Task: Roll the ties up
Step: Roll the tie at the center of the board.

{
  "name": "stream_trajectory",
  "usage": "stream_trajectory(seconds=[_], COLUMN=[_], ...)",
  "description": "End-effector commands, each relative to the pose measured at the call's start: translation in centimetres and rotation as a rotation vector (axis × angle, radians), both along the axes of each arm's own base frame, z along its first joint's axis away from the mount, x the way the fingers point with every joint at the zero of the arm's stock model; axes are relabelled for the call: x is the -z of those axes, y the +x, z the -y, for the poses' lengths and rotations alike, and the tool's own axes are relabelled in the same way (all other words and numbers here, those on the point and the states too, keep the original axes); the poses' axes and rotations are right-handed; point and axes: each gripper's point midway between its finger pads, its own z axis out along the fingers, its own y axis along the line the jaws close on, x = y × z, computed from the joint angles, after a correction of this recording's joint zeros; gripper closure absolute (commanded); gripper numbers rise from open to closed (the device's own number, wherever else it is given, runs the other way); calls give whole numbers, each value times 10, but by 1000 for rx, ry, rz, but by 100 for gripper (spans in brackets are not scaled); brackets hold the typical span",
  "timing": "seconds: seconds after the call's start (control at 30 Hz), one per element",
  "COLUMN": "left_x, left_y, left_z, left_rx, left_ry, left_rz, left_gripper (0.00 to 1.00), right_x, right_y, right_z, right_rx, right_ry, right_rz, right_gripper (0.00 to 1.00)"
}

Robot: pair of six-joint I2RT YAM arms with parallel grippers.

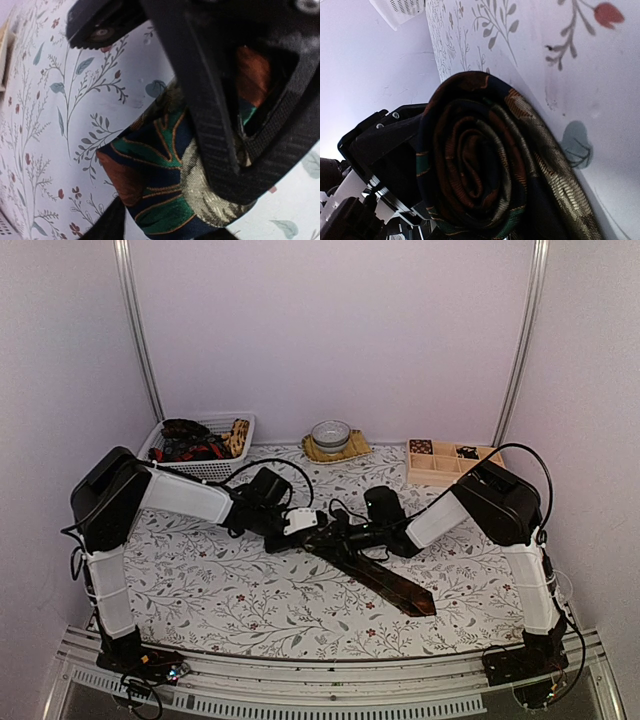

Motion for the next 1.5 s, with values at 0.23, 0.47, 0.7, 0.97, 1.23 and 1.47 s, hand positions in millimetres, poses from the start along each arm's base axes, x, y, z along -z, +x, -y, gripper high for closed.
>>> stream_trajectory(seconds=[0.23,0.47,0.7,0.97,1.23,1.47], left_x=[-57,-42,-25,-13,17,38], left_y=[-9,16,13,1,-23,-37], left_z=[-15,-12,4,13,20,18], left_rx=[-28,-200,-239,-227,-235,-245], left_ry=[-235,-393,-528,-575,-512,-458], left_rz=[-355,-697,-956,-1126,-1239,-1331], left_gripper=[17,15,18,22,28,35], right_x=[80,78,80,80,82,84], right_y=[-11,-11,-14,-13,-13,-13], right_z=[32,32,34,35,36,36], right_rx=[49,47,40,38,32,24], right_ry=[-137,-134,-140,-146,-147,-152], right_rz=[-174,-172,-171,-166,-167,-169], right_gripper=[71,72,72,72,72,73])
